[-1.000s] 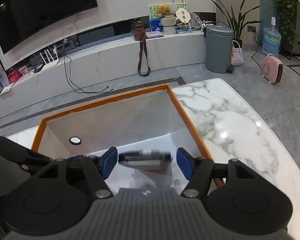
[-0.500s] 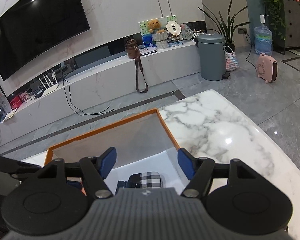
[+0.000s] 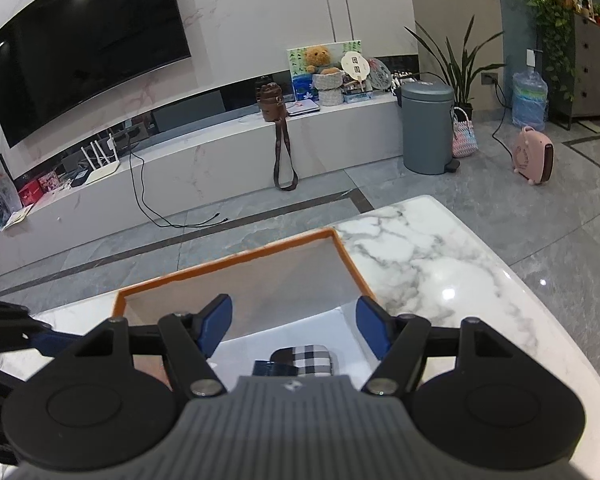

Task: Organize rigid objects
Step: 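Lower and release the black bottle with the left tool while the right tool releases the plaid case, then move both open tools back over the table toward the yellow tape measure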

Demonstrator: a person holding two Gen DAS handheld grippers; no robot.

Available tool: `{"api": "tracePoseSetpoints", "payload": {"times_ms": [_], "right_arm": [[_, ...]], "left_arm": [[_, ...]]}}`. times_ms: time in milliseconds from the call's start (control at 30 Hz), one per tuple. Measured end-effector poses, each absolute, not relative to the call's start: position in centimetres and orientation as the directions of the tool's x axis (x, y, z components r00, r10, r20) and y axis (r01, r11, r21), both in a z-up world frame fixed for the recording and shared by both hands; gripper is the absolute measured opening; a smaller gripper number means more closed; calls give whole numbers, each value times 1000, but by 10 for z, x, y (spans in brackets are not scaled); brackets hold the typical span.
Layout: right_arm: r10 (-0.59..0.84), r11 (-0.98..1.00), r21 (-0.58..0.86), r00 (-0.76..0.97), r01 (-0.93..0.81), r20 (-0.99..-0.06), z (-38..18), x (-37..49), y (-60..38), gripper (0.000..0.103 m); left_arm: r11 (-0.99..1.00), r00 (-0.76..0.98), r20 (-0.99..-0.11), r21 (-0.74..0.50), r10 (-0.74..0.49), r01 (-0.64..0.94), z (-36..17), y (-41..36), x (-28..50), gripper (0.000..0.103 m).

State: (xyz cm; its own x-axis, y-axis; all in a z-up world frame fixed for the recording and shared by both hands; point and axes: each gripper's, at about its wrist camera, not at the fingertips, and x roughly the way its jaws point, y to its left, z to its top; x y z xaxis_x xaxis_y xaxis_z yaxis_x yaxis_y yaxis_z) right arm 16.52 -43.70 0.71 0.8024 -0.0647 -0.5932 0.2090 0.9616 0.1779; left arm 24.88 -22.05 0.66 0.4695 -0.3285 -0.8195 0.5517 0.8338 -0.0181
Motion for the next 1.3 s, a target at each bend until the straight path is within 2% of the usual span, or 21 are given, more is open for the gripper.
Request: {"api": "tracePoseSetpoints", "payload": {"times_ms": [267,600,733,867,1067,1300], "right_arm": [[-57,977,138,817,165,-573,22,159,-404,75],[12,995,90,829,45,-559,35,159,-335,77],[46,998,58,825,-16,-564,34,160,-303,79],[83,996,34,814,-77,-574,29,163,-272,80],[140,984,-3,779,-179,-612,14,165,-228,81],[186,955,-50,718,-293,-670,-10,170,-195,81]], "left_arm": [[895,554,-791,17,-261,446,15,-146,224,77],[969,569,-805,-31,-168,243,-10,-30,189,78],[988,584,-807,8,-84,152,-22,12,177,78],[995,582,-809,-23,-76,97,-32,49,166,78],[998,587,-808,-2,-36,58,-50,80,163,79],[993,609,-793,59,-13,98,-69,99,167,79]]}}
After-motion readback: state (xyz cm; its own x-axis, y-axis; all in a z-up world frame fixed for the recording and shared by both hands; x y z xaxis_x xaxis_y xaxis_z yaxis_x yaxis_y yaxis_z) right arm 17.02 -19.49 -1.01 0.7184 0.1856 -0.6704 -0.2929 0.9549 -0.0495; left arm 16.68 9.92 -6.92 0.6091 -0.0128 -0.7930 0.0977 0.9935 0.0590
